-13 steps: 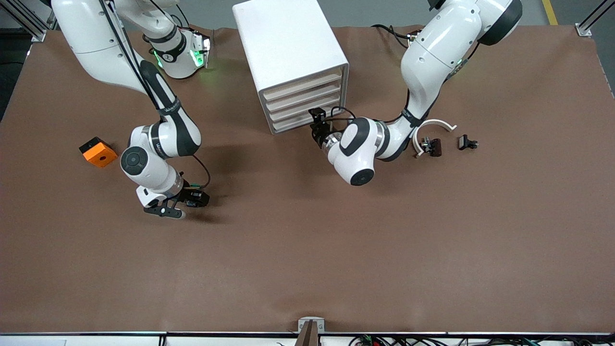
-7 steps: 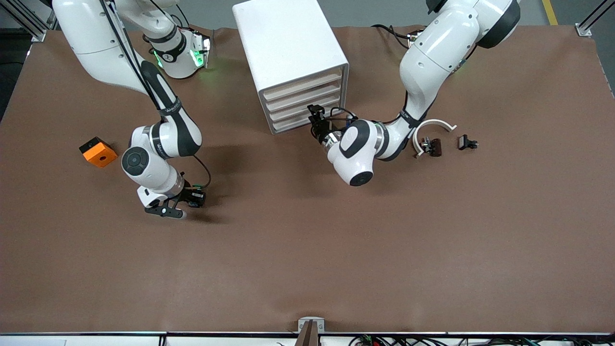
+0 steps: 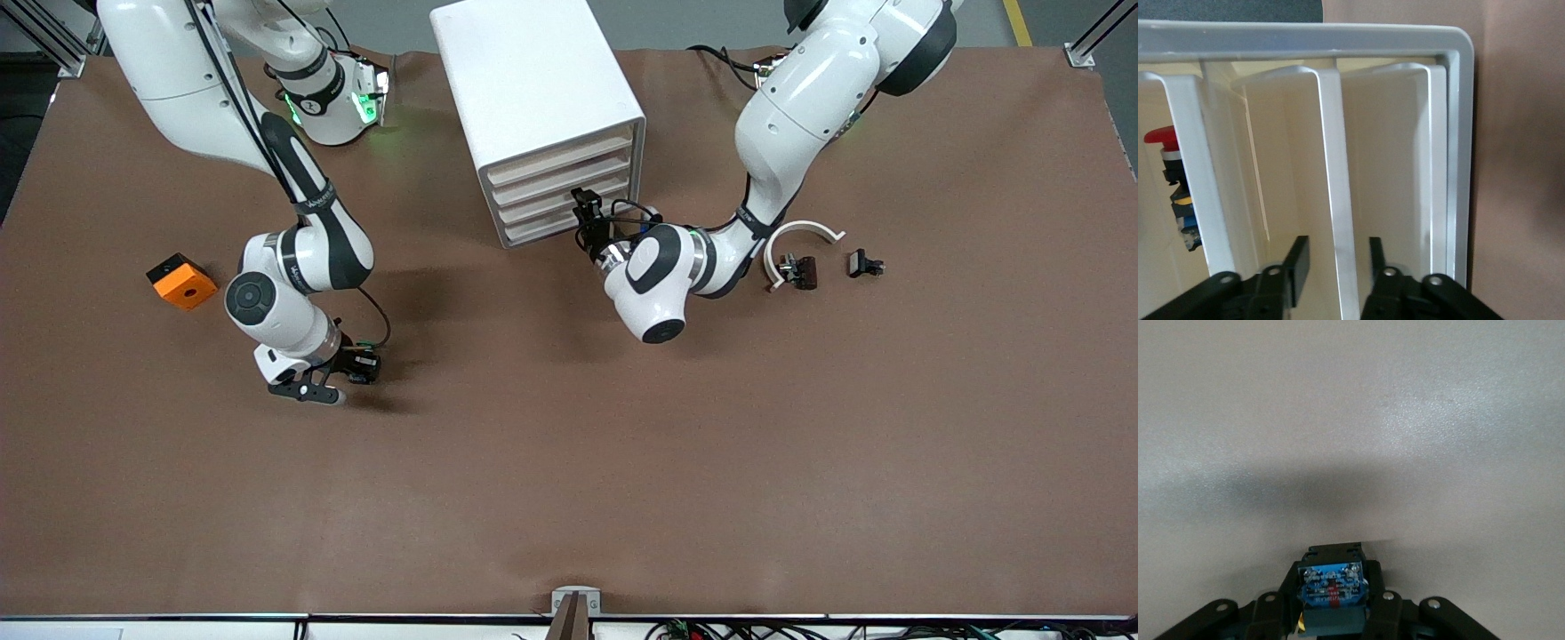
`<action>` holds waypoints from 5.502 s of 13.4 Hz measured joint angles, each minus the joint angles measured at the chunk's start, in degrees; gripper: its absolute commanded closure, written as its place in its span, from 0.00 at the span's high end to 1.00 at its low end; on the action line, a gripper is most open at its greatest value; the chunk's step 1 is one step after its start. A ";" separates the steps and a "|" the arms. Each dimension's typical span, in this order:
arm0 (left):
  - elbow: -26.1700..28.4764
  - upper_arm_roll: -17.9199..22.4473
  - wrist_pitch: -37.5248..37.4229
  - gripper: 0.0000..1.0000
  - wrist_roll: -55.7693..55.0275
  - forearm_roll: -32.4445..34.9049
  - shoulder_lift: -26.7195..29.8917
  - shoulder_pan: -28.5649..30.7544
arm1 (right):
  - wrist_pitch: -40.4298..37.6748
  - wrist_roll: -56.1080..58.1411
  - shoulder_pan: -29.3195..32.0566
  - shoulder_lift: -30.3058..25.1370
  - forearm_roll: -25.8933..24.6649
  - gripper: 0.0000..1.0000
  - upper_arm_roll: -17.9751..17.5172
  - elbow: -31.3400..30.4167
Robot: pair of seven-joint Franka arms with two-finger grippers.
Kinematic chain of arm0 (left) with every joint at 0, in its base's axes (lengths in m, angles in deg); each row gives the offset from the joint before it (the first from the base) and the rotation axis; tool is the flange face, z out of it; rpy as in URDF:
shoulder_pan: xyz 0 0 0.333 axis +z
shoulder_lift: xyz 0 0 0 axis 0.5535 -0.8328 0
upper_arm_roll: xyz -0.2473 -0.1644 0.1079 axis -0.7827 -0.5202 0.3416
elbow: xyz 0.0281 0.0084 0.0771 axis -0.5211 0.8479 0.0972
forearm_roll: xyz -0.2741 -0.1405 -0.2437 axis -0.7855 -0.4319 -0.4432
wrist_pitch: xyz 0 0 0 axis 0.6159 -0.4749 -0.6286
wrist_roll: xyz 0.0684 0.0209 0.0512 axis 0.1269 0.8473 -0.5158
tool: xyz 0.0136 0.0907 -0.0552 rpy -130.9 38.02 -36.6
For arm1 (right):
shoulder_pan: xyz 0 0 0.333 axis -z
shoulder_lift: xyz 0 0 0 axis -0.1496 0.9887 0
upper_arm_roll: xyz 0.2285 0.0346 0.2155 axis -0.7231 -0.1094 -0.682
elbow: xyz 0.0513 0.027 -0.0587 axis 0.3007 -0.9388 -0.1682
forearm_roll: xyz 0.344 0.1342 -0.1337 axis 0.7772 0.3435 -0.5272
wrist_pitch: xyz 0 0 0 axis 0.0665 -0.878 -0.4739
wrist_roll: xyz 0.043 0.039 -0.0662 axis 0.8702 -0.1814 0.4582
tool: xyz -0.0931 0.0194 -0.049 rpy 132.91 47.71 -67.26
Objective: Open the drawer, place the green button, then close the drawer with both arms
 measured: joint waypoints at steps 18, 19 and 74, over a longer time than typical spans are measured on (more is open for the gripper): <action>-5.11 5.14 -1.20 0.02 -0.46 0.00 -0.91 1.61 | -28.07 -4.37 0.14 -8.51 0.00 0.00 0.84 9.97; -5.60 5.45 -1.19 0.04 -0.23 0.00 -0.91 2.23 | -30.02 -5.58 0.14 -9.26 0.00 0.00 0.84 10.50; -3.26 6.61 2.09 1.00 92.39 50.37 36.40 16.16 | -27.80 -118.65 -46.71 6.36 -0.09 1.00 -0.34 28.84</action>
